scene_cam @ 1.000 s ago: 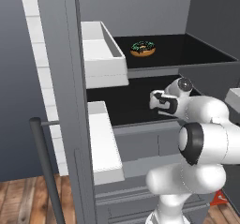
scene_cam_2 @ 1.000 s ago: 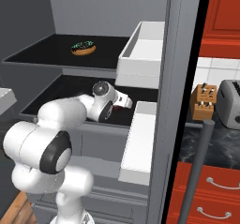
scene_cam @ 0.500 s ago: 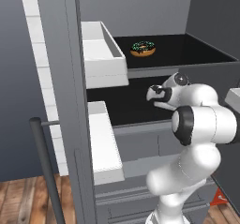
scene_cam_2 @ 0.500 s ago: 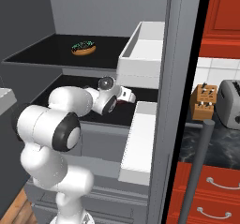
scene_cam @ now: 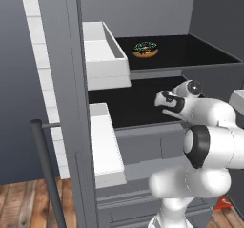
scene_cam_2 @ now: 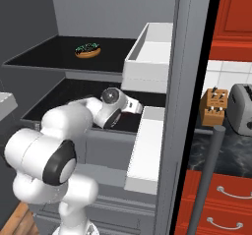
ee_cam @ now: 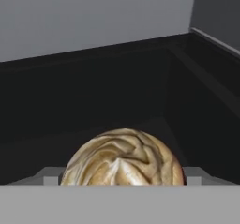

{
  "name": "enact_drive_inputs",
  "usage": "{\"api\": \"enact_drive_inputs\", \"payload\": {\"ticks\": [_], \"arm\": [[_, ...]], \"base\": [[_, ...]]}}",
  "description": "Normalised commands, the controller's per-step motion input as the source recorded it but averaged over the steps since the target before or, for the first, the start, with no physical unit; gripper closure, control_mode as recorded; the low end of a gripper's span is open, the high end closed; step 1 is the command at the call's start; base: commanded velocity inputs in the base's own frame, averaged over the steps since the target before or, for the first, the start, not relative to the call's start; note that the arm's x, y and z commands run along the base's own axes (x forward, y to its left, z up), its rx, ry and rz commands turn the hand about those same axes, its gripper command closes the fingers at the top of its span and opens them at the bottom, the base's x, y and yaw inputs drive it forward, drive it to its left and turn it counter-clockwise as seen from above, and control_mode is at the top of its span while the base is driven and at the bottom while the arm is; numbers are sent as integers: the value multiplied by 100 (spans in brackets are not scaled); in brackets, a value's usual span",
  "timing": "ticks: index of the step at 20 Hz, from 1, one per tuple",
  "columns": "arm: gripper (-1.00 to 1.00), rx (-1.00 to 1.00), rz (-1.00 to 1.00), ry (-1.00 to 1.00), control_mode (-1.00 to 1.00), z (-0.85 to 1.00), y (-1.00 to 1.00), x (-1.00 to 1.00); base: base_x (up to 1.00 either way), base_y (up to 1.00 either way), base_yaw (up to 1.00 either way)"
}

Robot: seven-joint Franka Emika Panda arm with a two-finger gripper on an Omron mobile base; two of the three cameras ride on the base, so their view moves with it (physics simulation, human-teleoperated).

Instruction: Take the donut and cupcake from the fridge and place them on the empty tray on the dining counter.

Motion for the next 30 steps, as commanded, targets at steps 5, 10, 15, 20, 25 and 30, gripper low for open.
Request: {"api": "enact_drive_inputs", "payload": {"ticks": [5, 10, 15, 20, 25, 30], "arm": [[100, -2, 0, -5, -100, 70, 3, -97], [100, -1, -2, 8, -100, 89, 1, -95], [100, 1, 0, 35, -100, 100, 1, -79], [100, 0, 0, 3, -100, 64, 16, -96], [100, 0, 0, -39, -100, 50, 36, -100], [100, 0, 0, -27, -100, 52, 41, -86]], "base": [[0, 0, 0], [0, 0, 0], [0, 0, 0], [0, 0, 0], [0, 0, 0], [0, 0, 0]]}}
